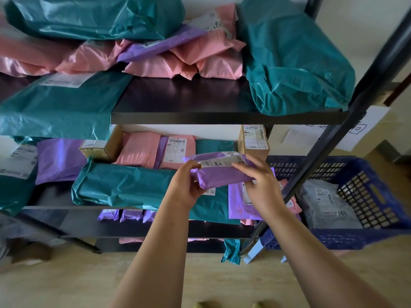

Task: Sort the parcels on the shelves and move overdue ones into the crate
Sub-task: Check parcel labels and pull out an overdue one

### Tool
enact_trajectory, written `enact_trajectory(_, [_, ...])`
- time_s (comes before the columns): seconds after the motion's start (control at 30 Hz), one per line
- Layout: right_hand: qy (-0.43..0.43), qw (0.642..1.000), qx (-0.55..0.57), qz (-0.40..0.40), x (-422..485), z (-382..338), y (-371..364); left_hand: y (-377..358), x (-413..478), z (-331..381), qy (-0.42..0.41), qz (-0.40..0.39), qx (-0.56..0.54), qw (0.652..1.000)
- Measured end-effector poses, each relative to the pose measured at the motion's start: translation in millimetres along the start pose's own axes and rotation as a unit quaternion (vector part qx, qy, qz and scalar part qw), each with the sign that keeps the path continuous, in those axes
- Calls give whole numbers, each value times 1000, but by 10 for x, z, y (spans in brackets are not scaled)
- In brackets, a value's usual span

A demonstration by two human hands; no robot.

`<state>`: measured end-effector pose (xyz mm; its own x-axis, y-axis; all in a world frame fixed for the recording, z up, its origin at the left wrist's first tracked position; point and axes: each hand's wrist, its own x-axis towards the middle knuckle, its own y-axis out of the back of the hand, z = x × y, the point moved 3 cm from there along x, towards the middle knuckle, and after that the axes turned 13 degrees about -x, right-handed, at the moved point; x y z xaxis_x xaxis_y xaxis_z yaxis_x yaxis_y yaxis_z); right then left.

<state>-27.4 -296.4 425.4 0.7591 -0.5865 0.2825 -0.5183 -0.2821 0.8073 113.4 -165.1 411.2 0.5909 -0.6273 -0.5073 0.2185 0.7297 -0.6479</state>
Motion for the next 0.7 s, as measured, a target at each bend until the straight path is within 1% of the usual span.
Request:
enact_trajectory(0.07, [-11, 999, 30, 3, 12, -30, 23, 27, -9, -24, 0, 23, -12, 1000])
enact_trajectory(0.17, [-41, 997, 57, 35, 15, -59, 73, 94, 20, -53, 0, 63, -28, 998])
enact_trajectory(0.27, [-120, 983, 130, 40, 41, -53, 160, 161, 48, 0, -15, 100, -25, 995])
enact_trajectory(0.33, [-173, 971, 163, 31, 65, -28, 195, 180, 63, 37, -28, 102, -34, 994])
enact_trajectory(0.4, [-199, 965, 172, 23, 87, -1, 217, 159, 60, 40, -36, 87, -28, 995])
enact_trajectory(0.57, [-221, 950, 219, 11, 107, 7, 242, 104, 30, 34, -30, 44, 39, 998])
enact_trajectory(0.7, [-248, 939, 235, -42, 115, 45, 203, 145, 19, 50, -23, 49, 154, 987])
